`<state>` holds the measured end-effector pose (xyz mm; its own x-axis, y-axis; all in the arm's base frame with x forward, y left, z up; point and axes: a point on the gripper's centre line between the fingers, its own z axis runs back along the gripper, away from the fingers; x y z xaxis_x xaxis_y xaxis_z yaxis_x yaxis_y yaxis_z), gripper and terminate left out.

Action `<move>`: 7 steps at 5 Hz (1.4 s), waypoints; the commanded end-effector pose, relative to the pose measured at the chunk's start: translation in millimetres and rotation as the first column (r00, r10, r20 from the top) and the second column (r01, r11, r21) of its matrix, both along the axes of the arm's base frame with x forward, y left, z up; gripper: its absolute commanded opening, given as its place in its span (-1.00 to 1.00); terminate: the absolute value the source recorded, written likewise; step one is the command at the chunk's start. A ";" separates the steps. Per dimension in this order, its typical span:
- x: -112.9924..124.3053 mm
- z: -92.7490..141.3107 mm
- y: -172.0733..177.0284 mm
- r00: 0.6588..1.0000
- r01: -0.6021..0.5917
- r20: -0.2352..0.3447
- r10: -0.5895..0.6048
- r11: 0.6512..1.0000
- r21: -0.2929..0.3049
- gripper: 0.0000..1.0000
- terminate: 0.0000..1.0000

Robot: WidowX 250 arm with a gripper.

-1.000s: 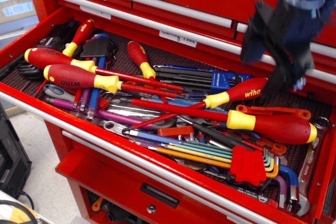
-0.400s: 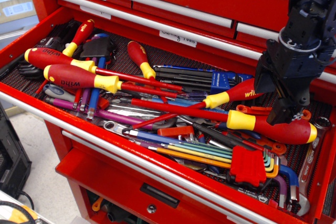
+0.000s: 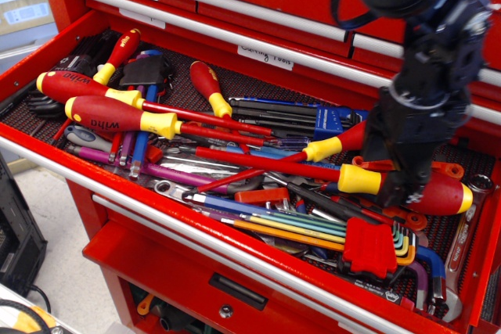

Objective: Pick up red srewdriver

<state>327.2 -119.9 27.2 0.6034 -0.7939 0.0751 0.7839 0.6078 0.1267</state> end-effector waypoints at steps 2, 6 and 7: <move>3.7 -23.0 9.2 0.999 0.037 0.037 -0.034 0.996 -0.076 1.00 -1.00; 0.6 -13.6 -10.4 0.997 -0.067 -0.040 0.062 0.987 -0.147 -1.00 -1.00; -4.3 4.7 -7.3 0.993 -0.120 0.005 0.121 0.991 -0.066 -1.00 -1.00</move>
